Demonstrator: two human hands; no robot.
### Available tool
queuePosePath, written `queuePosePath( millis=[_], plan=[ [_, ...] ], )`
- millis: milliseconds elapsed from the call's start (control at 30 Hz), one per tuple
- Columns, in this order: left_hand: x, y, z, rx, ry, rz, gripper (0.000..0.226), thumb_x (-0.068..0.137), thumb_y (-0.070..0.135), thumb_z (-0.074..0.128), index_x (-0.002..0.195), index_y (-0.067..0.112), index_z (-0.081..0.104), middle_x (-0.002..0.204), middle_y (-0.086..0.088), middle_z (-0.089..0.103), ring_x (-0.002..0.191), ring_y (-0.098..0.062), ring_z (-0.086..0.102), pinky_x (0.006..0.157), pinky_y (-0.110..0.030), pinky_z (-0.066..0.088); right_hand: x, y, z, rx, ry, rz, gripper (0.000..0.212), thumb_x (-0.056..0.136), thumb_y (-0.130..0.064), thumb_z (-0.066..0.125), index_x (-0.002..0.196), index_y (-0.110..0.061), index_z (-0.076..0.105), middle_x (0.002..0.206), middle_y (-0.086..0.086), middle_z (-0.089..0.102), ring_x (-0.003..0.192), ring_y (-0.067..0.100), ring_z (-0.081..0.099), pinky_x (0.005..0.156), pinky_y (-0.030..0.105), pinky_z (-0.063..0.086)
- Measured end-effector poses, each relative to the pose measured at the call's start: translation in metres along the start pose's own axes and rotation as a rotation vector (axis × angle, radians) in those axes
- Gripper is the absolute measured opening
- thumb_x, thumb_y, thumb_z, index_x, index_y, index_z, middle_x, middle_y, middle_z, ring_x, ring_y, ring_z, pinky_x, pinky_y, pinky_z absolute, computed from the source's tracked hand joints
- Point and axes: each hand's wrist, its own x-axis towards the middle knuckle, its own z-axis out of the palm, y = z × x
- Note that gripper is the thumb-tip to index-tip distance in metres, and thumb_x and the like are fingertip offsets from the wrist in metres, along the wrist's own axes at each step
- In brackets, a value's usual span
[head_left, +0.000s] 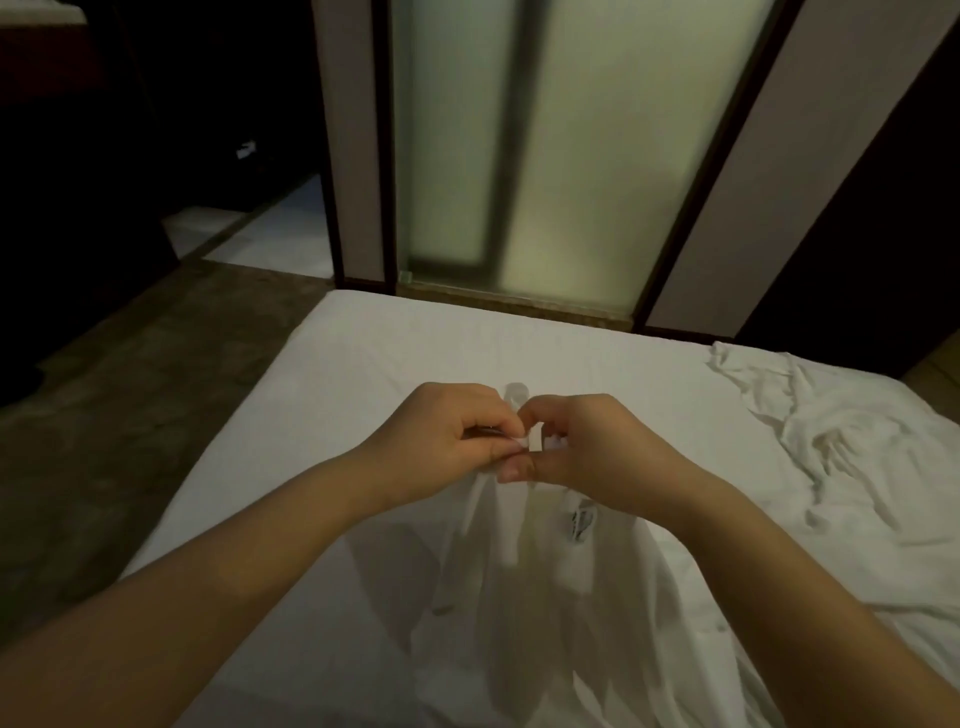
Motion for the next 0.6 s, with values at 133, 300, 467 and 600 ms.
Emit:
queuePosePath(
  millis=[133,300,467,600],
  plan=[
    [0.008,-0.005,0.001,-0.071,-0.068,0.054,0.019,0.084,0.012,0.067,0.083,0.031,0.068,0.074,0.022,0.062,0.078,-0.002,0.061,0.072,-0.012,0.048,-0.001,-0.003,0.005,0.004,0.0,0.04,0.034,0.077,-0.045,0.068,0.1,-0.021,0.068,0.078,-0.003,0.064,0.07,0.009,0.054,0.067,0.022,0.044],
    [0.018,-0.013,0.002,-0.26,-0.218,0.03,0.019,0.086,0.02,0.062,0.081,0.038,0.061,0.079,0.028,0.061,0.076,-0.001,0.058,0.069,-0.014,0.048,-0.014,-0.009,-0.013,-0.079,0.118,0.128,0.021,0.077,-0.048,0.067,0.074,-0.028,0.065,0.062,-0.006,0.056,0.059,0.006,0.048,0.056,0.016,0.036],
    [0.035,-0.019,0.021,-0.166,-0.29,0.086,0.014,0.09,0.027,0.058,0.082,0.039,0.056,0.085,0.025,0.054,0.087,0.002,0.053,0.073,-0.008,0.044,-0.037,-0.011,-0.028,-0.018,0.3,0.197,0.039,0.068,-0.059,0.058,0.064,-0.021,0.062,0.056,-0.003,0.053,0.054,0.006,0.047,0.051,0.016,0.037],
    [0.052,-0.016,0.045,-0.146,-0.26,0.168,0.014,0.093,0.025,0.055,0.101,0.024,0.066,0.094,0.031,0.049,0.095,0.011,0.049,0.078,-0.004,0.044,-0.063,-0.008,-0.041,-0.074,0.359,0.263,0.039,0.067,-0.058,0.054,0.066,-0.021,0.064,0.057,-0.001,0.054,0.058,0.008,0.049,0.053,0.017,0.038]
  ],
)
